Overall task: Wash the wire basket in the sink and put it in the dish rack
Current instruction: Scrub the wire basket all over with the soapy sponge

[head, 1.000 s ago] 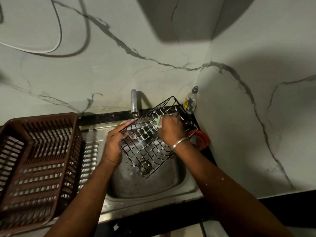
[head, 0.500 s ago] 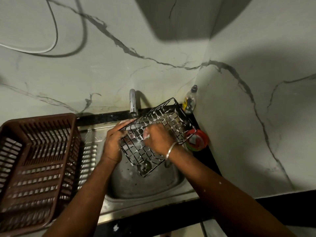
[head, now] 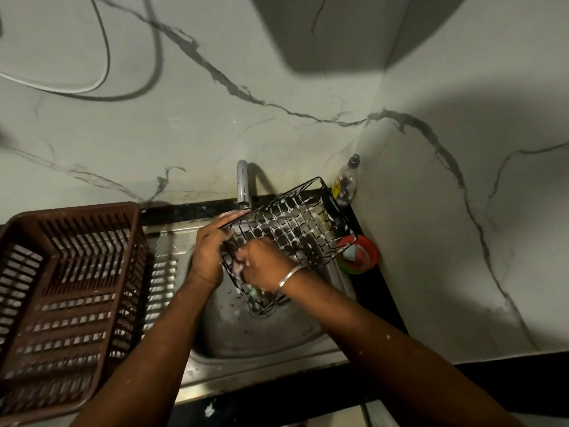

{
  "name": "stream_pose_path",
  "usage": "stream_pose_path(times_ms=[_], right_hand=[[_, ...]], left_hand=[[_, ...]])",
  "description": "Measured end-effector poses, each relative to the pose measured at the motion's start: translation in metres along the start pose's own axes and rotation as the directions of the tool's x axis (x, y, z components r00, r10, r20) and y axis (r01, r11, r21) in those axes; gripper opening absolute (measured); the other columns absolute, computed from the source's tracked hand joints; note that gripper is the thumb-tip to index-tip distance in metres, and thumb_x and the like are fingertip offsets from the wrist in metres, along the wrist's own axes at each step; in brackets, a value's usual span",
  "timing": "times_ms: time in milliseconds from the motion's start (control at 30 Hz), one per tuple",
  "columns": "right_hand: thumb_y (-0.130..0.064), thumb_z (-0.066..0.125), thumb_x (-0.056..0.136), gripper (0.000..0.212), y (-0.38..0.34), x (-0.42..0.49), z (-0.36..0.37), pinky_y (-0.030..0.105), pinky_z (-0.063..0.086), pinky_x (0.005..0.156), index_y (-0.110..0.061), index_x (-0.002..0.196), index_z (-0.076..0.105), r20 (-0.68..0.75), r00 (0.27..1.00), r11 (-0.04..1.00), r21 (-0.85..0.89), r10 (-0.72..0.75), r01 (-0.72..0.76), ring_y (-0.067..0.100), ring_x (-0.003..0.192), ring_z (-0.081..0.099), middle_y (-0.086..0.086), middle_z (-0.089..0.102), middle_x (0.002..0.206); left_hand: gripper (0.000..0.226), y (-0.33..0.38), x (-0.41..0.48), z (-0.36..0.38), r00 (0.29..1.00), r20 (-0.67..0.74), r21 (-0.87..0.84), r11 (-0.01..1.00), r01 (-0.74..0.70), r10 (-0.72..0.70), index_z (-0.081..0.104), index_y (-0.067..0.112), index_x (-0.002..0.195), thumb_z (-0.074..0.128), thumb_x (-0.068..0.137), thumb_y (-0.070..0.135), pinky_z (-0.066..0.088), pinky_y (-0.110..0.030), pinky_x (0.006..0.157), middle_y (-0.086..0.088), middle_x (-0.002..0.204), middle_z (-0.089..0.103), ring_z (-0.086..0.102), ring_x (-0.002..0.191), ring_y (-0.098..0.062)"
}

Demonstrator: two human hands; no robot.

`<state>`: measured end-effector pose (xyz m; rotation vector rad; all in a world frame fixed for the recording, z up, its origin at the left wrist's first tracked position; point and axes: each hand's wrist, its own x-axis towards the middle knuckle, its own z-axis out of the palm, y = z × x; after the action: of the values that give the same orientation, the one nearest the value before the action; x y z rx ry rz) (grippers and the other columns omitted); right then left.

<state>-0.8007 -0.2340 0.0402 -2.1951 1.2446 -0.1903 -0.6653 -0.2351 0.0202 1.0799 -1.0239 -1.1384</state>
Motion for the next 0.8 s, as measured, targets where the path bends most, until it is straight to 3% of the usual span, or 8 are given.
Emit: stream_pose_path(times_ms=[67,167,300,400,467,633,733,800], right_hand=[[-0.011,0.073,0.091,0.007,0.006,-0.005,-0.008,0.029,0.048,0.086,-0.008,0.097,0.076,0.147,0.989,0.995,-0.096,-0.016,0.031,0.022,0.099,0.062,0.009,0.069,0.101],[-0.009,0.075,0.088,0.006,0.015,-0.013,-0.017,0.036,0.055,0.090,-0.010,0.094,0.075,0.204,0.979,0.970,-0.243,0.020,0.031,0.021,0.101,0.061,0.006,0.065,0.101],[-0.008,0.079,0.085,0.016,0.029,-0.007,-0.032,0.040,0.060,0.083,-0.014,0.097,0.070,-0.117,0.983,0.960,-0.226,0.139,-0.163,0.025,0.095,0.067,0.007,0.066,0.100],[-0.006,0.076,0.086,0.019,0.047,-0.002,-0.042,0.033,0.059,0.073,-0.012,0.104,0.073,-0.398,0.882,0.932,-0.147,0.250,-0.331,0.026,0.092,0.069,0.008,0.069,0.101],[0.000,0.072,0.087,0.019,0.053,-0.001,-0.044,0.033,0.060,0.073,-0.011,0.103,0.073,-0.473,0.826,0.915,-0.091,0.307,-0.393,0.026,0.091,0.069,0.010,0.070,0.100],[-0.004,0.077,0.083,0.015,0.034,-0.011,-0.024,0.035,0.059,0.084,-0.016,0.088,0.072,-0.001,0.972,0.971,0.046,0.234,-0.234,0.018,0.091,0.069,0.001,0.072,0.095],[-0.009,0.078,0.083,0.016,0.050,-0.005,-0.025,0.038,0.059,0.080,-0.020,0.085,0.066,-0.250,0.923,0.945,-0.067,0.294,-0.319,0.026,0.091,0.068,0.005,0.070,0.095],[-0.007,0.077,0.082,0.017,0.046,-0.004,-0.024,0.036,0.059,0.078,-0.018,0.089,0.067,-0.274,0.923,0.941,-0.130,0.269,-0.312,0.027,0.090,0.067,0.007,0.069,0.095]], left_hand=[[0.050,-0.004,-0.001,-0.005,0.999,-0.036,-0.036,0.999,0.035,-0.036,0.084,0.032,0.111,0.049,0.081,0.014,0.054,-0.033,0.097,-0.006,0.128,0.076,0.067,0.126,-0.027],[0.051,-0.007,0.000,-0.005,0.996,-0.035,-0.052,0.996,0.078,-0.080,0.081,0.025,0.119,0.051,0.080,0.014,0.052,-0.058,0.104,-0.017,0.129,0.073,0.061,0.127,-0.048],[0.043,-0.003,-0.003,0.003,0.988,-0.121,-0.069,0.993,0.092,-0.100,0.083,0.024,0.110,0.051,0.083,0.014,0.055,-0.047,0.086,-0.008,0.099,0.079,0.071,0.096,-0.034],[0.049,-0.003,0.001,0.002,0.996,-0.071,-0.025,0.999,0.044,-0.046,0.084,0.033,0.110,0.049,0.089,0.008,0.052,-0.056,0.099,-0.002,0.105,0.080,0.068,0.115,-0.044],[0.050,-0.003,0.003,-0.001,0.999,-0.037,0.010,1.000,0.019,-0.019,0.083,0.035,0.115,0.049,0.086,0.012,0.044,-0.069,0.110,-0.005,0.113,0.078,0.060,0.128,-0.052],[0.049,-0.007,0.002,0.003,1.000,-0.024,0.044,0.999,-0.011,0.012,0.083,0.035,0.114,0.049,0.087,0.012,0.045,-0.067,0.112,-0.009,0.126,0.076,0.063,0.128,-0.041],[0.048,-0.008,0.003,0.004,0.999,-0.039,0.043,0.999,0.018,-0.016,0.082,0.036,0.116,0.050,0.087,0.015,0.044,-0.070,0.111,-0.012,0.130,0.074,0.062,0.129,-0.045],[0.049,-0.008,0.003,0.004,0.999,-0.048,0.041,0.999,0.023,-0.021,0.082,0.036,0.115,0.049,0.088,0.014,0.045,-0.071,0.110,-0.011,0.126,0.076,0.062,0.127,-0.046]])
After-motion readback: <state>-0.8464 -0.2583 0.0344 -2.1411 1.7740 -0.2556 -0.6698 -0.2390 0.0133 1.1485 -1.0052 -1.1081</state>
